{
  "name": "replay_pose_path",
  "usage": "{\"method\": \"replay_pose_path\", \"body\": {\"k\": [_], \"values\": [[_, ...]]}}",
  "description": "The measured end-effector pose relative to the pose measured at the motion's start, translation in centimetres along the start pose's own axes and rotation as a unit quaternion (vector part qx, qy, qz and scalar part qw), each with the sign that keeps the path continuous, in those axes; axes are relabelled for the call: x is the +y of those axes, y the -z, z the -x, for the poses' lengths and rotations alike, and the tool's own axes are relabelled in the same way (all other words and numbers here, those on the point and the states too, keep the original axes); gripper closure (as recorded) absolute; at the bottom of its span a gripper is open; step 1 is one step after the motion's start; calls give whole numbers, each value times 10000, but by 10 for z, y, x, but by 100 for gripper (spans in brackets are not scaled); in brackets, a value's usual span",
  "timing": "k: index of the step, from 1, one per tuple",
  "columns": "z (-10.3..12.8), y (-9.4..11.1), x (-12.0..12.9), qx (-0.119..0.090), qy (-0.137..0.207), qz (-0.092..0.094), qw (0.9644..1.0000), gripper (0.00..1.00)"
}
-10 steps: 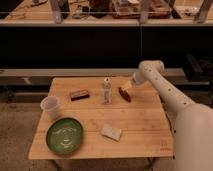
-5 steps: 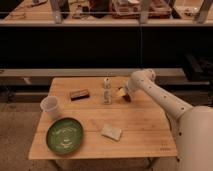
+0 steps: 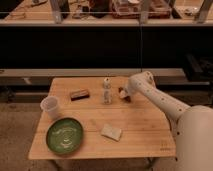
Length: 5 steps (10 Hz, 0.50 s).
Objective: Place the pepper on the white sponge
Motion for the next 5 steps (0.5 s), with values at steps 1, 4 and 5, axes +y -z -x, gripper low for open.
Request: {"method": "replay_pose_path", "body": {"k": [1, 4, 5], "values": [[-2, 1, -2, 4, 7, -32, 10000, 75], [13, 23, -8, -190, -176, -284, 9993, 86], [29, 33, -13, -376, -305, -398, 9980, 86]]}}
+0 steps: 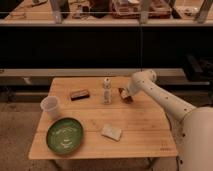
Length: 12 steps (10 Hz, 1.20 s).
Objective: Place the pepper on the white sponge
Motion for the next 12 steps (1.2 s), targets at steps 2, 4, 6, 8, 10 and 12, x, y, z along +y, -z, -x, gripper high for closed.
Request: {"method": "replay_pose_path", "body": {"k": [2, 4, 6, 8, 10, 12], "values": [[49, 31, -14, -374, -265, -343, 9984, 86], [86, 57, -27, -494, -254, -567, 9968, 86], [129, 78, -52, -602, 80, -760, 9953, 86], [152, 90, -84, -560, 536, -947, 9925, 86], [159, 113, -101, -263, 1052, -969, 9894, 86], [151, 140, -86, 100, 1285, -681, 9893, 86]]}}
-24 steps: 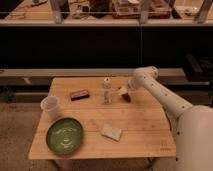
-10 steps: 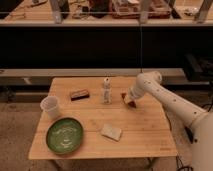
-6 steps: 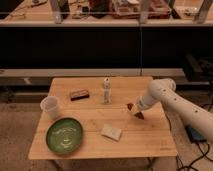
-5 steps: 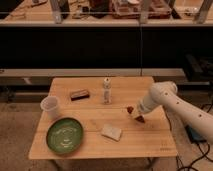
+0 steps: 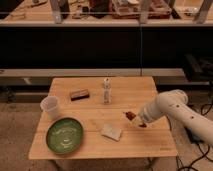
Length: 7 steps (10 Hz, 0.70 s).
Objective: Place the pepper on the white sponge
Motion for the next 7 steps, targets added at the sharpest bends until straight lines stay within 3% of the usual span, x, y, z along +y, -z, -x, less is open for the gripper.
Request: {"method": "replay_pose_path", "body": {"k": [4, 6, 7], "values": [[-2, 2, -2, 37, 61, 18, 10000, 86], [-21, -9, -39, 161, 397, -191, 9989, 86], [-40, -16, -75, 301, 746, -350, 9961, 86]]}}
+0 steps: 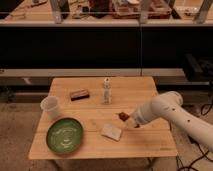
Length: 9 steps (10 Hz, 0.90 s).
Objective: Place the pepper on the white sponge
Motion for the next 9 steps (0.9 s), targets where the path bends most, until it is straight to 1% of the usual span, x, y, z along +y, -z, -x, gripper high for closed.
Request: {"method": "replay_pose_path", "body": {"k": [1, 2, 3, 4, 5, 6, 8, 9], "values": [[-21, -10, -27, 109, 315, -132, 9994, 86], [-36, -19, -47, 180, 566, -226, 9980, 86], [-44, -27, -57, 200, 674, -279, 9971, 86], [-50, -47, -64, 142, 759, -348, 9964, 86], [-46, -58, -61, 50, 720, -350, 9968, 86], [-36, -72, -53, -103, 642, -338, 9973, 86], [-24, -90, -43, -299, 519, -322, 9977, 86], [-23, -93, -40, -337, 484, -315, 9978, 86]]}}
